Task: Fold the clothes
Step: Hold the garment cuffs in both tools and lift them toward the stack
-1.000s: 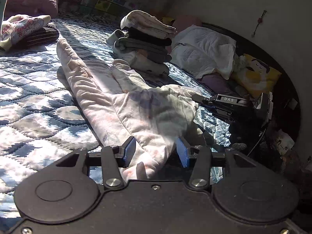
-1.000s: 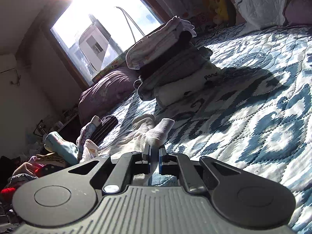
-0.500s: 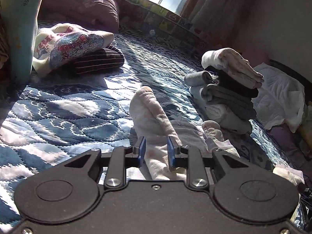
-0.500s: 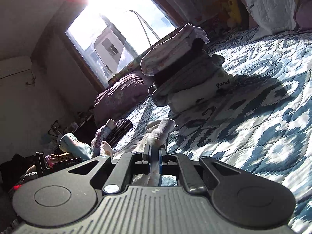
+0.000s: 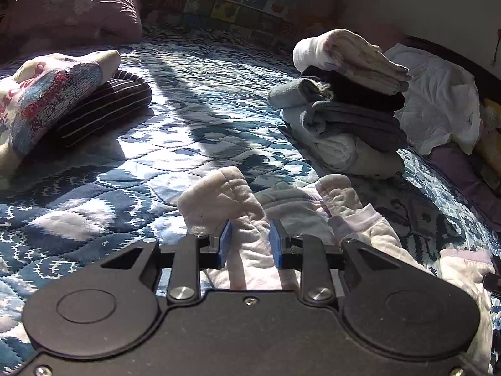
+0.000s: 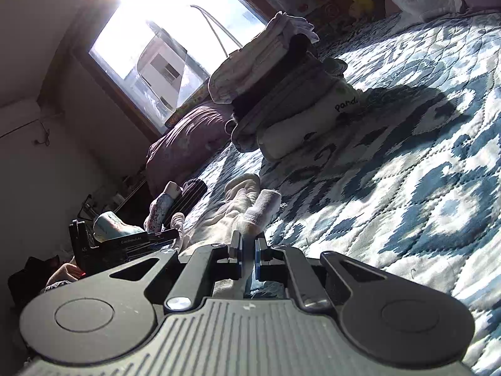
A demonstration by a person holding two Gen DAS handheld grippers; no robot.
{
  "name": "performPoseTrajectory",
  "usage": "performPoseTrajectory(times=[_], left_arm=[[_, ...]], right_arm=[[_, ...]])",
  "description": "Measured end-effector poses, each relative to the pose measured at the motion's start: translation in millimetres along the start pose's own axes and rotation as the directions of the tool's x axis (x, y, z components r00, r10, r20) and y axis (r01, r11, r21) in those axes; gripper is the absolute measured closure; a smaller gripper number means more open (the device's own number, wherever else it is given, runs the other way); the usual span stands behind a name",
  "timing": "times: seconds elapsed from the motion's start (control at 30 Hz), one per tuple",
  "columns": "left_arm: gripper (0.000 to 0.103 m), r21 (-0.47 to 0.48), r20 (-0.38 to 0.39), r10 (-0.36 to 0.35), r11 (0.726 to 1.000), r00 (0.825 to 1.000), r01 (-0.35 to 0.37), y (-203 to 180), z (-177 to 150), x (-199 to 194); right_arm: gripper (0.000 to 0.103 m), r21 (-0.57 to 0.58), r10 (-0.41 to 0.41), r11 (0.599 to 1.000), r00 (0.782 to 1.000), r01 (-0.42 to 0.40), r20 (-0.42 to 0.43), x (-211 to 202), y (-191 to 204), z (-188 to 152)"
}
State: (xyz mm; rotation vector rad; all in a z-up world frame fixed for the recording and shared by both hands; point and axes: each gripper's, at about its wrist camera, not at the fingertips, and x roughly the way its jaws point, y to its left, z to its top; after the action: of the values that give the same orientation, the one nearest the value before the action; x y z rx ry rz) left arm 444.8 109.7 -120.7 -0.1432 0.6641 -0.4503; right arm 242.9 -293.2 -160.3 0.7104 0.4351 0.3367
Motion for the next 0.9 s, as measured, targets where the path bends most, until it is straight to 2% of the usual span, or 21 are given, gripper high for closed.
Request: performPoseTrajectory(times=[0.03, 0.07, 0.13, 0.17, 0.2, 0.23, 0.33, 0.47, 0.6, 0.67, 0.73, 0.77, 0.8, 0.9], left_arm=[[0.067, 0.003, -0.005, 0.010, 1.000, 1.000, -0.009, -3, 1, 3], [0.056, 0.011, -0.005, 0.010, 1.000, 1.000, -0.010, -7, 2, 6], [0.053, 0.039, -0.009, 0.030, 0.999, 1.000, -0.029, -16, 1, 14], [0.061, 0.097, -0.012, 0.085, 0.992, 0.996, -0.084, -25, -1, 20], [0.088, 0.155, -0.013, 0.141, 0.978, 0.990, -0.137, -33, -2, 25], [0.092, 0.210, -0.005, 0.195, 0.959, 0.981, -0.189, -39, -5, 28], [0.095, 0.161, 0.022, 0.165, 0.973, 0.986, -0.166, -36, -1, 17], [0.095, 0.104, 0.046, 0.075, 0.991, 0.996, -0.079, -37, 10, 6], [0.094, 0.087, -0.070, 0.070, 0.994, 0.995, -0.064, -31, -10, 43], [0.093, 0.046, -0.061, 0.045, 0.998, 0.997, -0.043, -26, -8, 39], [0.087, 0.005, -0.053, 0.002, 1.000, 0.999, -0.001, -22, -5, 33], [0.076, -0.016, -0.044, -0.029, 0.999, 0.999, 0.028, -19, -4, 30], [0.070, -0.042, -0.035, -0.068, 0.997, 0.997, 0.067, -16, -3, 25], [0.070, -0.083, 0.023, -0.110, 0.990, 0.994, 0.112, -5, 3, 6]], right_arm=[[0.094, 0.001, -0.002, 1.000, 1.000, 0.002, -0.001, 0, -1, 0], [0.094, 0.005, -0.004, 1.000, 1.000, 0.004, -0.003, 1, -1, 0], [0.094, 0.013, -0.007, 1.000, 1.000, 0.008, -0.006, 2, -3, 0], [0.094, 0.013, -0.012, 1.000, 1.000, 0.012, -0.007, 3, -2, 0], [0.094, 0.012, -0.014, 1.000, 1.000, 0.014, -0.009, 4, -2, 0], [0.094, 0.011, -0.015, 1.000, 1.000, 0.015, -0.010, 4, -2, 0], [0.094, 0.011, -0.017, 1.000, 1.000, 0.017, -0.010, 5, -2, 0], [0.094, 0.013, -0.014, 1.000, 1.000, 0.014, -0.010, 4, -3, 1], [0.094, 0.015, -0.015, 1.000, 1.000, 0.015, -0.011, 5, -3, 1], [0.094, 0.018, -0.015, 1.000, 1.000, 0.015, -0.009, 5, -3, 1], [0.094, 0.018, -0.015, 1.000, 1.000, 0.015, -0.009, 6, -3, 1], [0.094, 0.019, -0.015, 1.000, 1.000, 0.015, -0.008, 6, -3, 1], [0.094, 0.019, -0.014, 1.000, 1.000, 0.014, -0.008, 5, -3, 1], [0.094, 0.021, -0.013, 1.000, 1.000, 0.013, -0.008, 4, -4, 1]])
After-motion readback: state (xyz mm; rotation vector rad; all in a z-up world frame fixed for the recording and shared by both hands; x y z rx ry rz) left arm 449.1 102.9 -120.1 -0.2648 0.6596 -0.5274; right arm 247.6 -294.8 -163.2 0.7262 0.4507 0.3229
